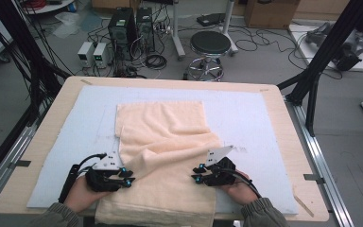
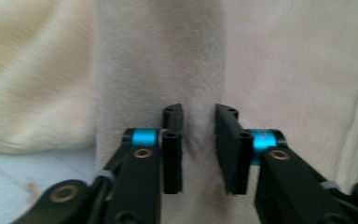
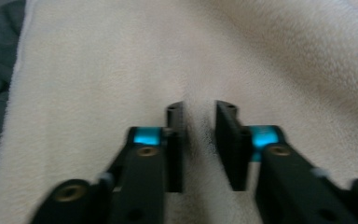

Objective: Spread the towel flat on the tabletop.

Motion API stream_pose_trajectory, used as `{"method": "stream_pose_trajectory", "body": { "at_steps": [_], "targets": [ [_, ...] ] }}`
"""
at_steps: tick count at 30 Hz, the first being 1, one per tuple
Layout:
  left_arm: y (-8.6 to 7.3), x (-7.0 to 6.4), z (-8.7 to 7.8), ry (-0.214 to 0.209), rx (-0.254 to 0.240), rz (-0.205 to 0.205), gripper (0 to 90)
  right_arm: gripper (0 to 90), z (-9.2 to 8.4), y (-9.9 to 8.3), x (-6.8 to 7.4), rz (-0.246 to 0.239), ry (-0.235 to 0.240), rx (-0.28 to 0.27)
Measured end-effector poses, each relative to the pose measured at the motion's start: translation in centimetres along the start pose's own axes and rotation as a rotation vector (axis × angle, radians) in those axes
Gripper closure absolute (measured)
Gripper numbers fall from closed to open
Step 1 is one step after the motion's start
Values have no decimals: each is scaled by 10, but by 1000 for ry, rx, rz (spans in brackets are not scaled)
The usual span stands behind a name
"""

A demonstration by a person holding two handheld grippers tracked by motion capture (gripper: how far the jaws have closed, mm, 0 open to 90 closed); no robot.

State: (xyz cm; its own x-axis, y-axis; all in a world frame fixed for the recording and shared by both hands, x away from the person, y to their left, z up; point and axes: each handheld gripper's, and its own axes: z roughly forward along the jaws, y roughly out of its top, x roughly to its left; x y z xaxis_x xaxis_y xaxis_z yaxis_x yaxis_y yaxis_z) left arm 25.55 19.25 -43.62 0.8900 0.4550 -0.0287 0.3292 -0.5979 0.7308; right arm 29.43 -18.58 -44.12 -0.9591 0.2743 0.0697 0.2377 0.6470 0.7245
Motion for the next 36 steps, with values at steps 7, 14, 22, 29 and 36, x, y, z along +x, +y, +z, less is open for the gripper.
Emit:
{"method": "stream_pose_trajectory", "body": {
  "at_steps": [7, 14, 22, 29, 36],
  "targets": [
    [-1, -16, -19, -29, 0, -21, 837, 859, -9, 3, 18, -31, 36, -14],
    [-1, -61, -69, -83, -70, 8, 839, 858, -45, 6, 68, -90, 85, -121],
    [3, -72, -88, -91, -157, 43, 618, 691, -72, 16, 90, -156, 63, -174],
    [1, -21, -46, 1, -121, -1, 600, 618, -34, 6, 40, -99, -8, -91],
    [3, -1, -5, -75, 16, -5, 643, 682, -3, -4, 21, -60, 0, 9]
  ]
}}
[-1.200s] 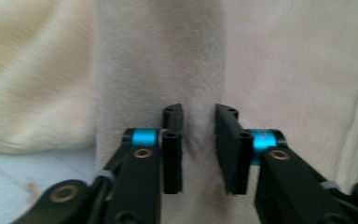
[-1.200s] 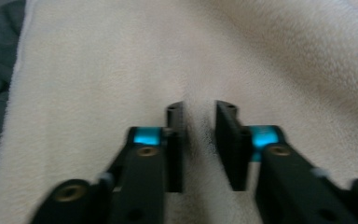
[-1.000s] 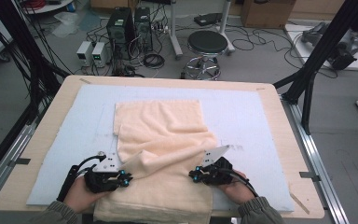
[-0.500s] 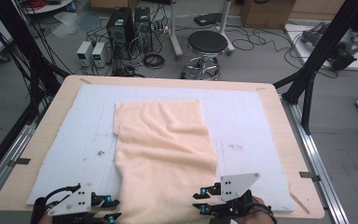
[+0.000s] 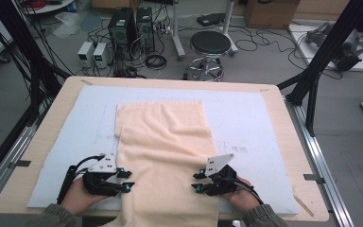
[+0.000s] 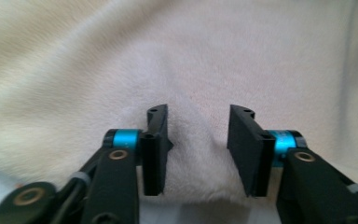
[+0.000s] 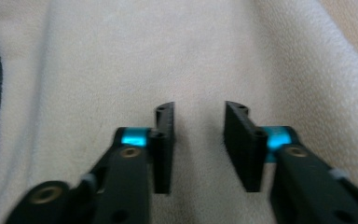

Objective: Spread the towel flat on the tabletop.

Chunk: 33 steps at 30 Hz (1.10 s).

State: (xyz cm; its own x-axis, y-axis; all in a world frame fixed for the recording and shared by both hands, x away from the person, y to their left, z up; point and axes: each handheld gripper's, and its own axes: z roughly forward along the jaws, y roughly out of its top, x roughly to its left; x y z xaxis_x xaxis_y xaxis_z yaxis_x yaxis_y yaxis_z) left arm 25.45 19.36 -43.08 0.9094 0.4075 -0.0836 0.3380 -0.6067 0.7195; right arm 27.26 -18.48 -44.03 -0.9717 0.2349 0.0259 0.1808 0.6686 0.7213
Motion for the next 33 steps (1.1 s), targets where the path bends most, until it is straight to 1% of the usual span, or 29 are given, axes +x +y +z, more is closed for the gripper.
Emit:
{"method": "stream_pose_trajectory", "body": {
  "at_steps": [1, 2, 3, 5, 6, 7, 8, 10, 11, 12, 13, 14, 15, 16, 17, 18, 19, 22, 23, 24, 25, 27, 29, 30, 31, 32, 33],
  "targets": [
    [-1, -2, 3, 1, 13, 14, 696, 743, 0, 0, -1, 3, 7, -6],
    [-1, -4, 4, 13, 2, 18, 739, 786, 0, 0, -1, 10, 19, -7],
    [0, -4, 3, 11, 14, 24, 787, 818, 0, 0, -2, 13, 30, -6],
    [0, -8, -2, 32, 3, 20, 831, 856, 0, 1, 0, 3, 31, -2],
    [-1, -10, -6, 33, -3, 22, 836, 859, 0, 2, 1, 1, 34, -2],
    [-2, -14, -12, 29, -16, 23, 838, 859, -2, 3, 3, 0, 41, -4],
    [-3, -17, -17, 25, -31, 16, 839, 860, -5, 4, 6, -2, 43, -15],
    [-5, -28, -34, 10, -62, 21, 839, 860, -11, 7, 14, -6, 58, -48],
    [-7, -36, -45, -1, -85, 25, 837, 859, -16, 9, 19, -15, 62, -65],
    [-8, -43, -54, -10, -109, 22, 834, 857, -23, 12, 28, -25, 87, -98],
    [-9, -47, -60, -13, -119, 33, 822, 847, -29, 15, 35, -40, 101, -119],
    [-10, -53, -67, -15, -138, 38, 792, 818, -32, 17, 40, -52, 112, -140],
    [-11, -57, -76, -15, -155, 40, 741, 781, -37, 20, 46, -56, 125, -163],
    [-12, -58, -79, -14, -162, 41, 699, 753, -44, 23, 50, -65, 123, -194],
    [-13, -57, -82, -2, -168, 35, 659, 720, -47, 25, 51, -76, 109, -203],
    [-13, -54, -82, 7, -166, 28, 625, 696, -51, 27, 50, -82, 74, -198],
    [-14, -49, -79, 14, -162, 16, 618, 681, -52, 29, 46, -86, 41, -179],
    [-14, -35, -67, 37, -152, -10, 616, 648, -50, 27, 28, -61, -13, -146],
    [-15, -28, -59, 51, -134, -14, 615, 632, -47, 24, 21, -60, -43, -122],
    [-15, -22, -53, 65, -113, -17, 605, 625, -42, 19, 11, -52, -67, -98],
    [-15, -17, -47, 72, -94, -22, 591, 613, -39, 14, 3, -25, -66, -86],
    [-17, -5, -37, 90, -50, -26, 578, 593, -32, 5, -9, -6, -75, -42],
    [-20, 3, -31, 81, -11, -34, 548, 580, -30, -3, -15, 20, -62, -23],
    [-22, 7, -27, 80, 1, -38, 546, 572, -31, -8, -18, 15, -69, -15],
    [-24, 8, -26, 73, 12, -42, 540, 568, -33, -13, -19, 31, -56, -19],
    [-25, 9, -25, 66, 18, -41, 538, 557, -35, -17, -19, 49, -32, -24],
    [-27, 9, -24, 68, 2, -43, 535, 551, -35, -19, -19, 49, -18, -27]
  ]
}}
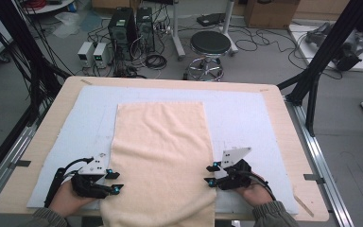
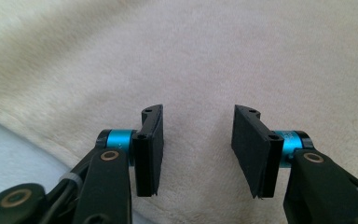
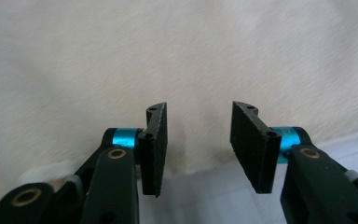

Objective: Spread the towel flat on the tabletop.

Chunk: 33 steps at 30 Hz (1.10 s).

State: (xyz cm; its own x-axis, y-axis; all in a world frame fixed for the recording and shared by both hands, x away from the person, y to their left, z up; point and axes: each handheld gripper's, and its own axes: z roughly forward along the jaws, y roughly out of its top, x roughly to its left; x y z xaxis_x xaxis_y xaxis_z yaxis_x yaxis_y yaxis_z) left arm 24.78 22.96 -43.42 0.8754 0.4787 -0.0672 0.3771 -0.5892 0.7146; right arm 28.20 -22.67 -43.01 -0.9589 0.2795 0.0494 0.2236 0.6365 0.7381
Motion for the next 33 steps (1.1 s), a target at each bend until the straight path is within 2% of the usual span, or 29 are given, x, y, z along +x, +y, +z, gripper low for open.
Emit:
{"method": "stream_pose_trajectory", "body": {
  "at_steps": [2, 4, 6, 8, 11, 14, 17, 21, 22, 24, 26, 28, 29, 30, 33],
  "targets": [
    [-1, 0, 0, 10, -2, 5, 562, 551, 0, -4, 3, -25, 19, 8],
    [-1, -1, 0, 32, -1, 17, 660, 566, 8, -5, 4, -30, 12, 47],
    [-1, -2, 0, 55, -3, 24, 757, 678, 10, -4, 5, -32, 2, 32],
    [0, -3, 0, 65, -5, 24, 826, 816, 11, -3, 8, -21, 12, 35],
    [0, -4, -2, 90, 2, 22, 861, 861, 12, 1, 15, -28, 20, 46],
    [-4, -1, -7, 124, -5, 1, 865, 862, 17, 5, 22, -47, 56, 44],
    [-8, 7, -14, 138, -21, -42, 865, 862, 16, 7, 21, -35, 70, 34],
    [-6, 3, -15, 98, -15, -34, 864, 862, 15, 8, 14, -11, 43, 37],
    [-5, 2, -16, 72, -22, -40, 862, 862, 15, 8, 14, -16, 38, 38],
    [-6, -1, -20, 49, -39, -37, 855, 850, 12, 8, 15, -14, 34, 35],
    [-6, -4, -24, 35, -64, -39, 797, 759, 6, 8, 18, -16, 21, -10],
    [-5, -7, -27, 34, -75, -38, 726, 734, -4, 11, 24, -24, 25, -82],
    [-5, -8, -28, 32, -77, -35, 702, 729, -12, 14, 31, -43, 37, -122],
    [-5, -10, -28, 33, -86, -30, 682, 714, -15, 15, 36, -62, 40, -140],
    [-4, -15, -28, 21, -95, -12, 646, 683, -23, 18, 58, -131, 67, -168]
  ]
}}
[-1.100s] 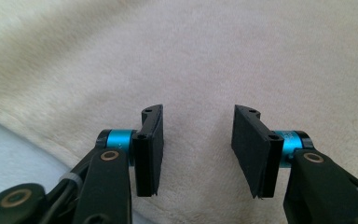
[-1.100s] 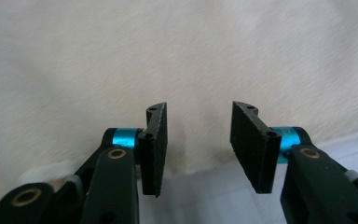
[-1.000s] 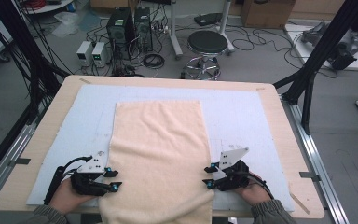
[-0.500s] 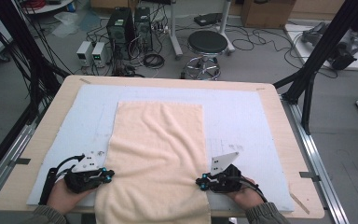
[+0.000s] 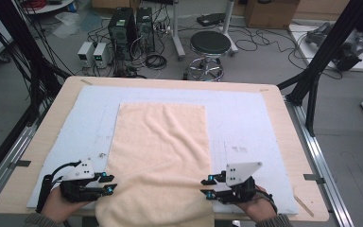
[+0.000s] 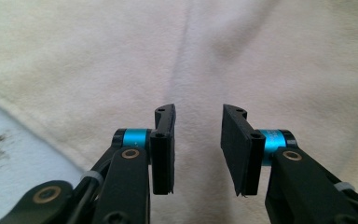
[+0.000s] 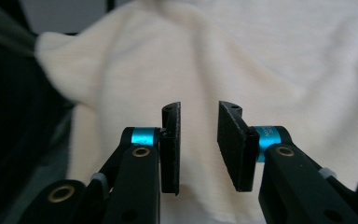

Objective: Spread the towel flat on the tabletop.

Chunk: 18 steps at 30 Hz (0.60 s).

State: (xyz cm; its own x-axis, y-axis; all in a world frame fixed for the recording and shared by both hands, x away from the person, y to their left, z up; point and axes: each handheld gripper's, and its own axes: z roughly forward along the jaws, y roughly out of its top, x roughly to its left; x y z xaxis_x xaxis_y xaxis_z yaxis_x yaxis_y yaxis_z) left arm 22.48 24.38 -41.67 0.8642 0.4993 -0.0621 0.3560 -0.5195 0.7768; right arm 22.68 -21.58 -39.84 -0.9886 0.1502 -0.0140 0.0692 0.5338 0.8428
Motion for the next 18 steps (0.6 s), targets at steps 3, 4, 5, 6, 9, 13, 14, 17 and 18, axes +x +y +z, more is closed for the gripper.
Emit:
{"method": "stream_pose_trajectory", "body": {
  "at_steps": [3, 4, 5, 6, 9, 13, 14, 17, 18],
  "targets": [
    [0, -3, 1, -10, -12, 8, 623, 669, 1, 1, 17, -34, 40, 6],
    [0, -3, 3, -13, -10, 8, 622, 665, 3, 1, 20, -43, 51, 17],
    [0, -3, 4, -13, -6, 14, 622, 661, 6, -1, 20, -41, 46, 47],
    [0, -3, 7, -14, -5, 14, 621, 658, 9, -2, 20, -29, 37, 65],
    [-1, -5, 15, -23, 22, 22, 618, 675, 21, -12, 14, 14, 39, 120],
    [-7, -7, 25, -38, 64, 39, 665, 813, 34, -23, 13, 24, 47, 199],
    [-8, -7, 24, -36, 60, 38, 676, 835, 34, -23, 15, 39, 56, 200],
    [-10, -6, 21, -39, 57, 27, 688, 846, 32, -24, 22, 49, 111, 225],
    [-10, -6, 20, -38, 54, 22, 687, 840, 32, -25, 26, 42, 124, 232]
  ]
}}
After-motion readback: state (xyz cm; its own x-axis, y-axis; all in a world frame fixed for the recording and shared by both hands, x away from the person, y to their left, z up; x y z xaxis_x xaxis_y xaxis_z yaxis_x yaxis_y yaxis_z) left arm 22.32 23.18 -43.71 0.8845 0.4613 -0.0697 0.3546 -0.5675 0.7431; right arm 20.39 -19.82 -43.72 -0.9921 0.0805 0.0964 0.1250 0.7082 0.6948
